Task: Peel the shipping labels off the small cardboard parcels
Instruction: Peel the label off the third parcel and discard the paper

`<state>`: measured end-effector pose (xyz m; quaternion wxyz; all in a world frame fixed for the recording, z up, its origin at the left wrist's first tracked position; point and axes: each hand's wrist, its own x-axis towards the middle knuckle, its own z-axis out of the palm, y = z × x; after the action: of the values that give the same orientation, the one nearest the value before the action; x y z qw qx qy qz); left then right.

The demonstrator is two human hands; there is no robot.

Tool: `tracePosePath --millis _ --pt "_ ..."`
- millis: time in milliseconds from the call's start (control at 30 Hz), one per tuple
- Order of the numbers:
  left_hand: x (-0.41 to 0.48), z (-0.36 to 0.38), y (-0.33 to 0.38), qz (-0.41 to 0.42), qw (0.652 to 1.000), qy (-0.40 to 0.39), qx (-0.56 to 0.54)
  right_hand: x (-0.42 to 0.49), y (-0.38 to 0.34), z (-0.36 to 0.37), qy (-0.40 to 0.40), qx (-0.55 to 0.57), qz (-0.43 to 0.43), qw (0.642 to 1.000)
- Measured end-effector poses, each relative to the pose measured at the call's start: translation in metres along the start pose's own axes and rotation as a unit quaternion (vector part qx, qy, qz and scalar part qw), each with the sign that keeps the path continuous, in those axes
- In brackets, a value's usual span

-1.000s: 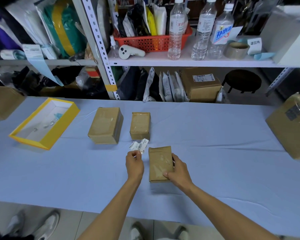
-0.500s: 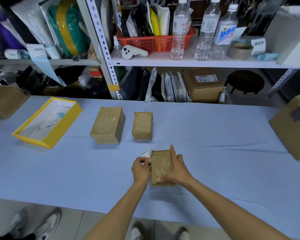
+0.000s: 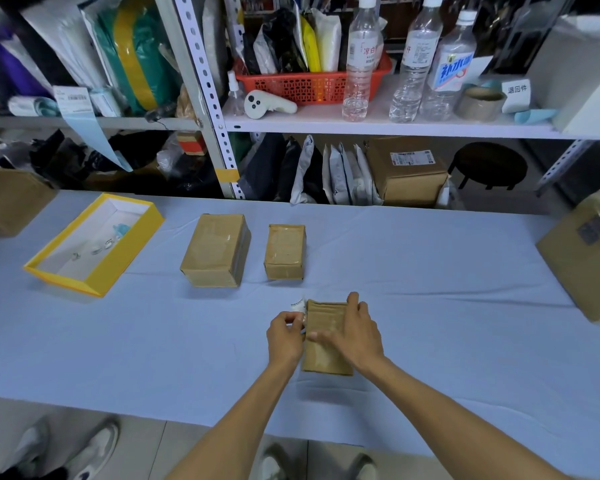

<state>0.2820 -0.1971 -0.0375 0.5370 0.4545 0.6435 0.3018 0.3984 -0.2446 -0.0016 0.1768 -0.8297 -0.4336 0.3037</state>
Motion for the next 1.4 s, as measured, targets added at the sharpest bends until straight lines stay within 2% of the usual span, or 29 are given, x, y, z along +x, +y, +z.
tracePosePath --millis 233,433,633,800,933,1033,1133,1200,1300,1400 --pt "0.006 -0.006 0.0 0.005 1.0 0.0 0.007 0.005 -0.001 -0.003 0.044 0.018 -0.043 0.998" --pt "0.009 -0.009 -0.003 -0.014 1.0 0.011 -0.011 -0.002 0.002 -0.004 -0.067 0.002 -0.028 0.997" --pt "0.009 -0.018 0.0 -0.021 0.999 0.031 -0.034 0.002 0.0 -0.003 -0.011 0.006 -0.081 0.997" --pt "0.018 -0.039 0.012 -0.014 0.995 0.1 -0.018 0.017 0.005 -0.003 -0.001 0.01 -0.041 0.999" --pt "0.018 -0.047 0.028 0.054 0.998 0.038 0.009 0.026 0.003 -0.009 -0.039 -0.01 -0.006 0.999" --pt "0.012 -0.039 0.037 0.123 0.992 -0.001 0.028 0.023 -0.006 -0.011 0.019 -0.042 -0.059 0.997" --pt "0.008 -0.028 0.046 0.161 0.985 -0.045 0.044 0.015 -0.028 -0.018 0.023 0.134 -0.132 0.982" --pt "0.007 -0.023 0.053 0.169 0.982 -0.057 0.06 0.013 -0.041 -0.022 0.021 0.192 -0.151 0.97" --pt "0.007 -0.017 0.06 0.147 0.986 -0.055 0.048 0.009 -0.048 -0.029 0.057 0.177 -0.163 0.969" --pt "0.008 -0.014 0.063 0.104 0.993 -0.047 0.008 0.008 -0.043 -0.037 0.055 0.158 -0.184 0.969"
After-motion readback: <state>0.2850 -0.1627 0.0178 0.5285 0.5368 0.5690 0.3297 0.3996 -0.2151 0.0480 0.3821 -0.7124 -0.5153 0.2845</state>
